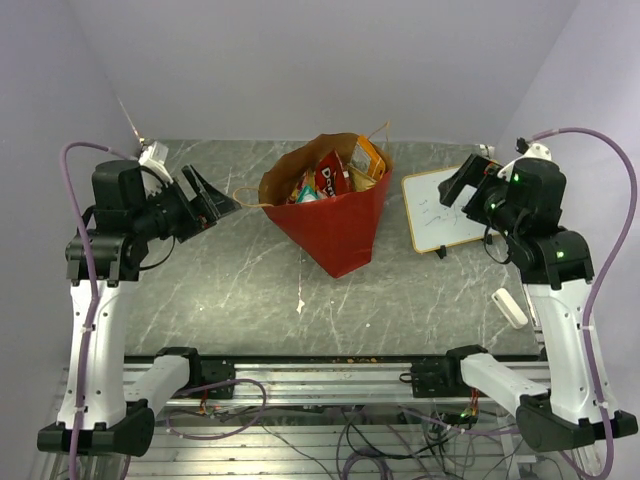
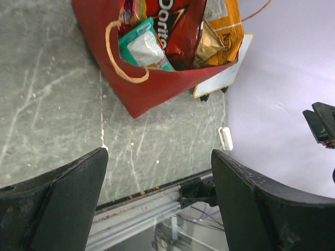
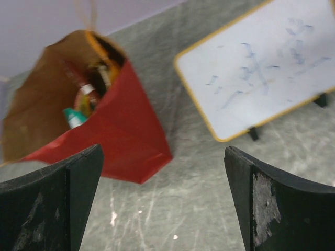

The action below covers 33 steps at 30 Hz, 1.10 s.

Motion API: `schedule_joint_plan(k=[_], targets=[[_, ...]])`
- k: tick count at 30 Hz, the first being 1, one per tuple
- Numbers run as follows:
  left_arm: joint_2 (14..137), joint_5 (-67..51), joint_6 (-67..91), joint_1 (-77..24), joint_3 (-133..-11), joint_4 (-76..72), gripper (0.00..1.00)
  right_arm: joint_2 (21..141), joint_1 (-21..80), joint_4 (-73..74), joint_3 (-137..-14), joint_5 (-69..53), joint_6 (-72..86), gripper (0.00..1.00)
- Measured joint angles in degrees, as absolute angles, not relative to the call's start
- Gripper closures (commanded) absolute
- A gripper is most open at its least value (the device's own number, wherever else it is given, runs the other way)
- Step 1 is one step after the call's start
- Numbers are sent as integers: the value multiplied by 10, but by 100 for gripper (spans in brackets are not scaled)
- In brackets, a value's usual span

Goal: Take the snacks out of the paper bag
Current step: Adjust the paper bag at the center of the board.

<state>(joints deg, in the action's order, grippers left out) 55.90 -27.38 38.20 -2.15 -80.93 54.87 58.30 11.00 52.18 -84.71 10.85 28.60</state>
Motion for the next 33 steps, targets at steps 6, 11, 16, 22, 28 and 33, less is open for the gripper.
schedule_joint_plan(k=[6,11,16,22,28,33], targets=[[553,-307,442,-22,-740,509,8,576,110,418,-805,-29,291,0],[537,-322,503,-23,-677,461,11,638,110,356,-806,-114,288,0],[556,-318,544,-23,-652,413,14,710,110,343,-815,-136,278,0],[619,-313,579,-24,-652,331,21,711,105,287,-808,-140,300,0],[663,-312,602,-32,-652,296,24,768,102,250,-865,-157,316,5],[669,-313,616,-46,-651,262,30,875,101,252,-947,-181,324,12]])
